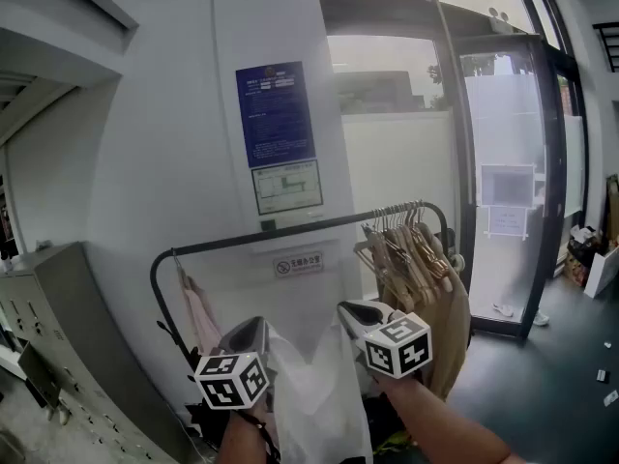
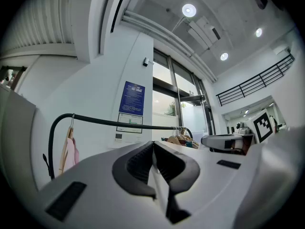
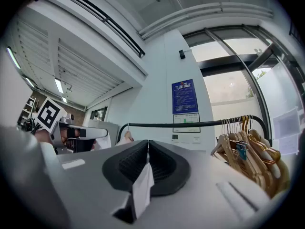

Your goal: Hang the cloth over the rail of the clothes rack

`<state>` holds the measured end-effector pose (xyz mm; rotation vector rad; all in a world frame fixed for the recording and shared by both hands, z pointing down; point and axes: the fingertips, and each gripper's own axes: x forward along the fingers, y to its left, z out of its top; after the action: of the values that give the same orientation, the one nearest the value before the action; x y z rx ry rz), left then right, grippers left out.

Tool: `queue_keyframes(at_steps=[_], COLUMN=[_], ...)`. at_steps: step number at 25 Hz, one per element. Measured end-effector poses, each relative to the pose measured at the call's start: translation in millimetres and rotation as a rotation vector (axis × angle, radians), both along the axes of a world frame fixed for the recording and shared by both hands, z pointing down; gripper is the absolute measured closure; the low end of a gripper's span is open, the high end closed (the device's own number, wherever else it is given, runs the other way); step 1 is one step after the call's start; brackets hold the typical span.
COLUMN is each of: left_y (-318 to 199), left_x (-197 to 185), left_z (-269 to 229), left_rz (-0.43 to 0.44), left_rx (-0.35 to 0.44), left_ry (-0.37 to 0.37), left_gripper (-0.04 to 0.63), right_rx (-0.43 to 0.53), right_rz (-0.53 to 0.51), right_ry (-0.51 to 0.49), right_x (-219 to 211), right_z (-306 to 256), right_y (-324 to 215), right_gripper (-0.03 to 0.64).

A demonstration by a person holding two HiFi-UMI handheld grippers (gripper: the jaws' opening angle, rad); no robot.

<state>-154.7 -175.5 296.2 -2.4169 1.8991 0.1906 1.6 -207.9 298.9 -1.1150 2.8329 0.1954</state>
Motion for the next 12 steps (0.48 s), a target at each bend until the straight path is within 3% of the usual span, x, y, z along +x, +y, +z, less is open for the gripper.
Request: queue_keyframes(at_steps=[12], left_y=[0.2], left_x=[-6.3], left_z=[-2.7], left_rz=[0.015], left_rx=[0.015], left_ry=[0.007], left_gripper=[0.588], right_rx=[0.007], right_rz=[0.003], right_ry=[-0.007], right_x=[-2.2], right_z=[-2.0], right_y=[-1.8], right_gripper=[0.607])
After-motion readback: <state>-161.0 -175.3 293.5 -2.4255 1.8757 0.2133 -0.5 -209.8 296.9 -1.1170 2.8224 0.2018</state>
